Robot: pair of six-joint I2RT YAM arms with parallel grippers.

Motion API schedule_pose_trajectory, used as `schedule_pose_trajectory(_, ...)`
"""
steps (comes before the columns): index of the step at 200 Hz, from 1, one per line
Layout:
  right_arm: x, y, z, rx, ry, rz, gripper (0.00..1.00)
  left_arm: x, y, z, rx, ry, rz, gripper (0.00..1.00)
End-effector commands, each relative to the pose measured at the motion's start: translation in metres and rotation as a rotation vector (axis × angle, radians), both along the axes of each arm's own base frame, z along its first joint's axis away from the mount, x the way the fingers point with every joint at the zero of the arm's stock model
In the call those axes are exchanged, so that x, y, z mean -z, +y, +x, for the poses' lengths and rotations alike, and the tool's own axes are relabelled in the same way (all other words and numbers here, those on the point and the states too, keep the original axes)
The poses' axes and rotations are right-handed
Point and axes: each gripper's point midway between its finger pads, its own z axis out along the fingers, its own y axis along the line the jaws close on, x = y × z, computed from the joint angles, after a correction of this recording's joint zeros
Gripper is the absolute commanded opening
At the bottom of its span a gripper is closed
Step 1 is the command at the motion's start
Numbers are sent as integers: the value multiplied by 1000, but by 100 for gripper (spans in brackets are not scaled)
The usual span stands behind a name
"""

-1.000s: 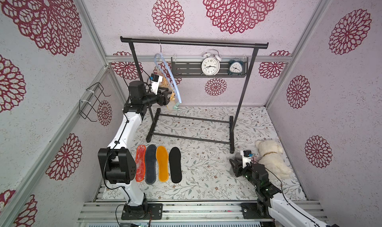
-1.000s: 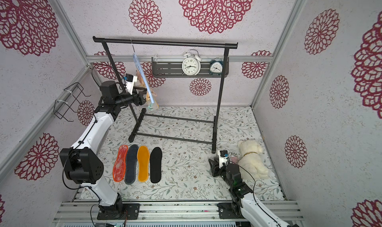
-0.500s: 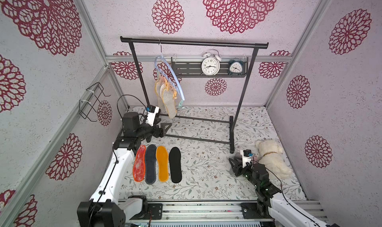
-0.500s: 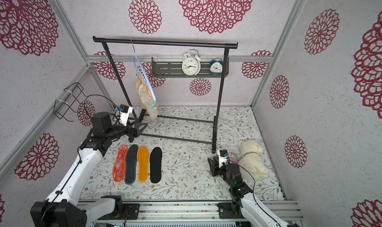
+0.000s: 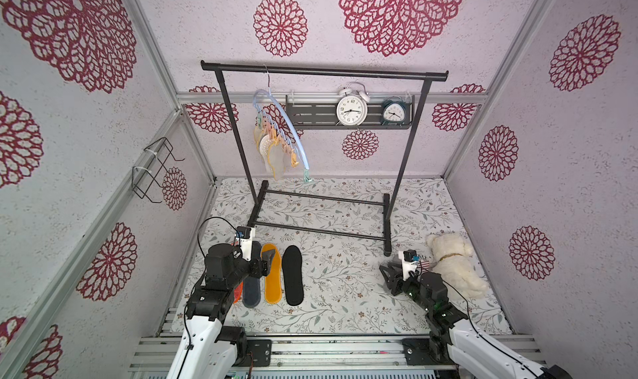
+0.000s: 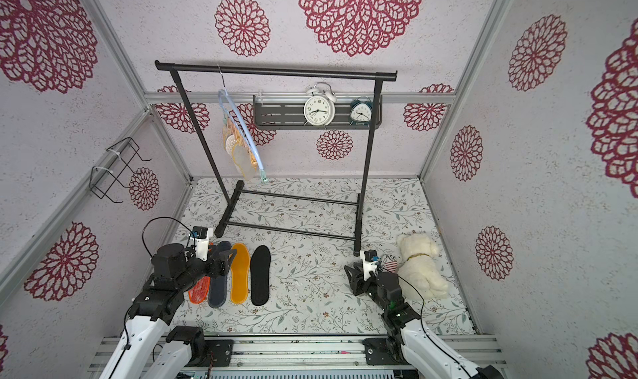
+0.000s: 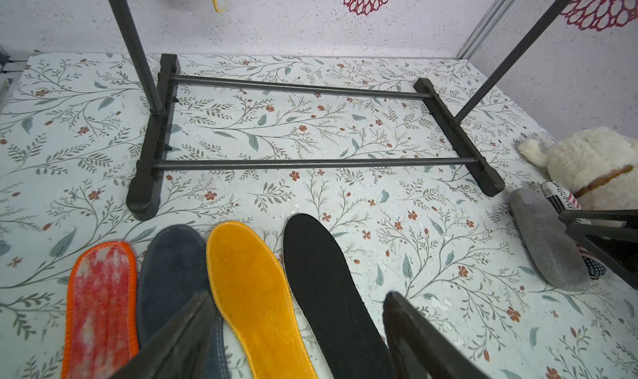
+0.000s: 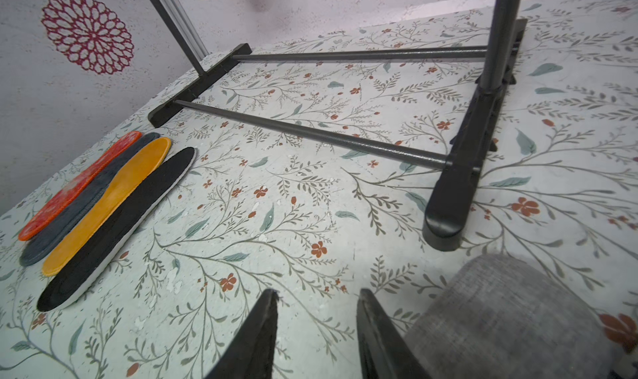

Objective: Take the shoe insoles off the hanger
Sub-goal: Remove the insole from the hanger.

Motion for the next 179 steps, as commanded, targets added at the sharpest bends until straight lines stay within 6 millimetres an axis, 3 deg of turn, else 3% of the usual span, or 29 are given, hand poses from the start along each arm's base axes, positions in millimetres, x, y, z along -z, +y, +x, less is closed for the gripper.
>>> schedule_pose_trajectory(1,-20,16,2,-84,-47,40,39,1,-4,6,-5,23,-1,79)
schedule_pose_trajectory(24,-42,36,14,-140,-62,52,38,6,-8,8,8,55,5,78)
schedule_pose_trajectory(55,-83,73,47,-222,-121,52,42,6,-9,7,10,52,15,78)
schedule_pose_trajectory(87,-116,117,92,-329,-182,85,44,6,-10,5,8,57,19,79)
schedule_pose_trajectory(123,-153,177,156,-437,-254,135,46,8,-14,4,22,67,27,78)
schedule_pose_trajectory(179,-187,253,240,-517,-369,224,48,7,-13,2,15,63,46,78)
